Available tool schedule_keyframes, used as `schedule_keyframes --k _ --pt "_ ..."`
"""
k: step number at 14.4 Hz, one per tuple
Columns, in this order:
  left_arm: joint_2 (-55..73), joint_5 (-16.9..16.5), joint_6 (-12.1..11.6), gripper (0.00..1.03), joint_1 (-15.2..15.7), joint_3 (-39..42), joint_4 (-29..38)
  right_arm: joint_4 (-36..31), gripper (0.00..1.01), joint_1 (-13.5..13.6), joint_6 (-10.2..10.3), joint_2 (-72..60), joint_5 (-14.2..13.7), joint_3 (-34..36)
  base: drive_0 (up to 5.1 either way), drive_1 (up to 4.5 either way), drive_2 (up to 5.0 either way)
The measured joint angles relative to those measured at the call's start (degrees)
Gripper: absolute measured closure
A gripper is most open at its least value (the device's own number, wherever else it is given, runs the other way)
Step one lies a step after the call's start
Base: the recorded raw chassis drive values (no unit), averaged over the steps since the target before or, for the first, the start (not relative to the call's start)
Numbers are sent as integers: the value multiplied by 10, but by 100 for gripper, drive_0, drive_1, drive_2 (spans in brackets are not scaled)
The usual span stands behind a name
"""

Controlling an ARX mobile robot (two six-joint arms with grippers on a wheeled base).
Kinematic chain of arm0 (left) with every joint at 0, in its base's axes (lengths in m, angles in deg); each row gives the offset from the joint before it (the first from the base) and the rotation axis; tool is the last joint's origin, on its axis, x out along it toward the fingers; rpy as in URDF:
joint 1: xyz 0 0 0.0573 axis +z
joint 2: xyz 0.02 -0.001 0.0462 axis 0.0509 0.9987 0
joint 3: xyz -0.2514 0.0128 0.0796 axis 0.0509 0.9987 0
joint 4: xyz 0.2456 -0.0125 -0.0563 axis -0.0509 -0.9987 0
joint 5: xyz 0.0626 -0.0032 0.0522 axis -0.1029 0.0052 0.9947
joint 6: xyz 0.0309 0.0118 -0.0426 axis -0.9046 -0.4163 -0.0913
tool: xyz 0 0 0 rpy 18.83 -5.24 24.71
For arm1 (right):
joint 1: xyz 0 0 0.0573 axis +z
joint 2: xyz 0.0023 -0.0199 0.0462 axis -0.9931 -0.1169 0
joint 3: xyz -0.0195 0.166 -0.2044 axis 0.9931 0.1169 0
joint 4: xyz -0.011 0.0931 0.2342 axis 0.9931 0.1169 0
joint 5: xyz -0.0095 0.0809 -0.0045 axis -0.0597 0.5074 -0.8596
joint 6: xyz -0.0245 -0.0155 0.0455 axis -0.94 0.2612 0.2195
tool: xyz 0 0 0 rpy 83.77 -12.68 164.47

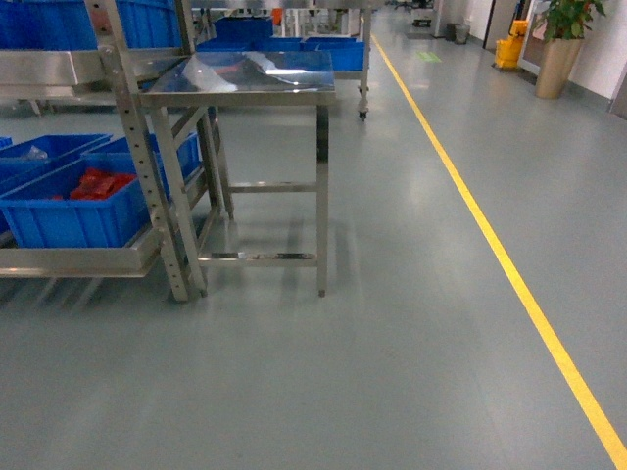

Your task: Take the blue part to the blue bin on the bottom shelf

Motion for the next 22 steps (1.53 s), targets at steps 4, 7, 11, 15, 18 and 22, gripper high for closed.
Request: schedule_keyframes --k 4,7,11,15,18,22 --pt "0 0 0 59 0 0 1 1 3 0 0 0 0 0 -1 433 -434" --pt "0 0 0 59 0 0 1 -1 3 0 0 0 0 0 7 441 -426" --pt "0 0 0 59 0 0 1 1 3 0 0 0 0 0 3 436 -431" --pt "0 0 0 59 0 0 0 0 3 0 0 0 0 0 7 440 -427" --pt "0 0 0 59 0 0 1 0 3 0 0 0 0 0 0 433 -433" --pt "0 0 0 59 0 0 0 0 3 0 0 0 0 0 -5 428 -438"
